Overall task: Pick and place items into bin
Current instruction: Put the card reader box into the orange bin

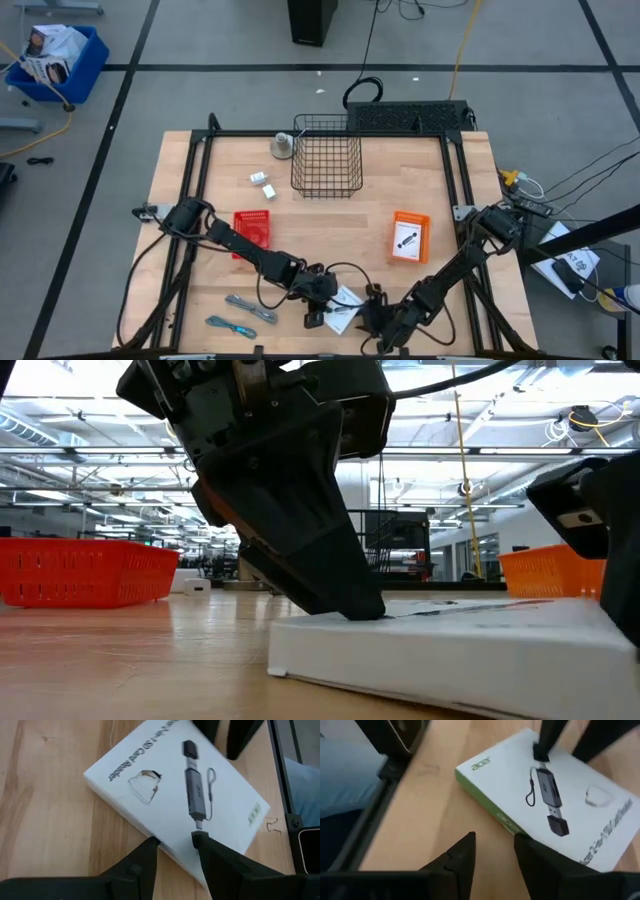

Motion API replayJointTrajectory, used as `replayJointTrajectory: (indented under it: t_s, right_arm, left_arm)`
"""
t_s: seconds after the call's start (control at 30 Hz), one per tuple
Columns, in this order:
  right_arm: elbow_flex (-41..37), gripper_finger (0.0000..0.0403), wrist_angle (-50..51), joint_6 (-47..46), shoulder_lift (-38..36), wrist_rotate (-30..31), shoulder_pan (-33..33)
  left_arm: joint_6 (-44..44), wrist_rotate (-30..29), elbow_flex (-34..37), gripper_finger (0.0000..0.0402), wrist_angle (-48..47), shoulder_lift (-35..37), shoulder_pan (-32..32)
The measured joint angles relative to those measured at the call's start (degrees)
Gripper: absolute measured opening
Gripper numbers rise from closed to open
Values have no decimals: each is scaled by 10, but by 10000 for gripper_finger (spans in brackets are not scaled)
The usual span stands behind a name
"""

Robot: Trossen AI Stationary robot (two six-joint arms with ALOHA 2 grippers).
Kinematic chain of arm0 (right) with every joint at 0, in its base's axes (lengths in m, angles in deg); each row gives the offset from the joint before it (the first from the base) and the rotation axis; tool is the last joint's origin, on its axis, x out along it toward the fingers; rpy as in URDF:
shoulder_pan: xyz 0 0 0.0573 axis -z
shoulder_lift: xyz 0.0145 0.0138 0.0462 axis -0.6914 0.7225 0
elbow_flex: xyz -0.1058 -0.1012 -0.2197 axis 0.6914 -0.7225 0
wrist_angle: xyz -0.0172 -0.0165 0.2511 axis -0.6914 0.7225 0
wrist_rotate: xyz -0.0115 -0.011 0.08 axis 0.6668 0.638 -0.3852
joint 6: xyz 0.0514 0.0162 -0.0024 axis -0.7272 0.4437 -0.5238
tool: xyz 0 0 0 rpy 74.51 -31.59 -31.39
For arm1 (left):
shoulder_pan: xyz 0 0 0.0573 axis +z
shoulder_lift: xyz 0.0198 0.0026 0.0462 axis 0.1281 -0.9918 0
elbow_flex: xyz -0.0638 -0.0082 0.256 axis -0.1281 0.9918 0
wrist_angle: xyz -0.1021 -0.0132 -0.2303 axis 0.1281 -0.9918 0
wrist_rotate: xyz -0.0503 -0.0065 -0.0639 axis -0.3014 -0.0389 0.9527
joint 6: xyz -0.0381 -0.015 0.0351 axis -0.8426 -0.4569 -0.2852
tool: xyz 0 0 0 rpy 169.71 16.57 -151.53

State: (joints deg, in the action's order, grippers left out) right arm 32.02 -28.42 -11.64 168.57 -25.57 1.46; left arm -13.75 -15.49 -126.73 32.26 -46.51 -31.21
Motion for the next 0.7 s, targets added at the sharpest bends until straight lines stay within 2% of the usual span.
replayJointTrajectory:
  t_s: [0.2, 0.47, 0.7]
  right_arm:
    - [0, 96, -50, 49, -1, 8, -1]
    - [2, 52, -63, 92, -2, 17, -1]
    - [3, 34, -75, 128, -4, 19, 6]
  left_arm:
    - [2, 2, 0, 147, 2, 0, 0]
    - [1, 19, 0, 147, 7, 0, 1]
    - [-1, 27, 0, 147, 9, 0, 1]
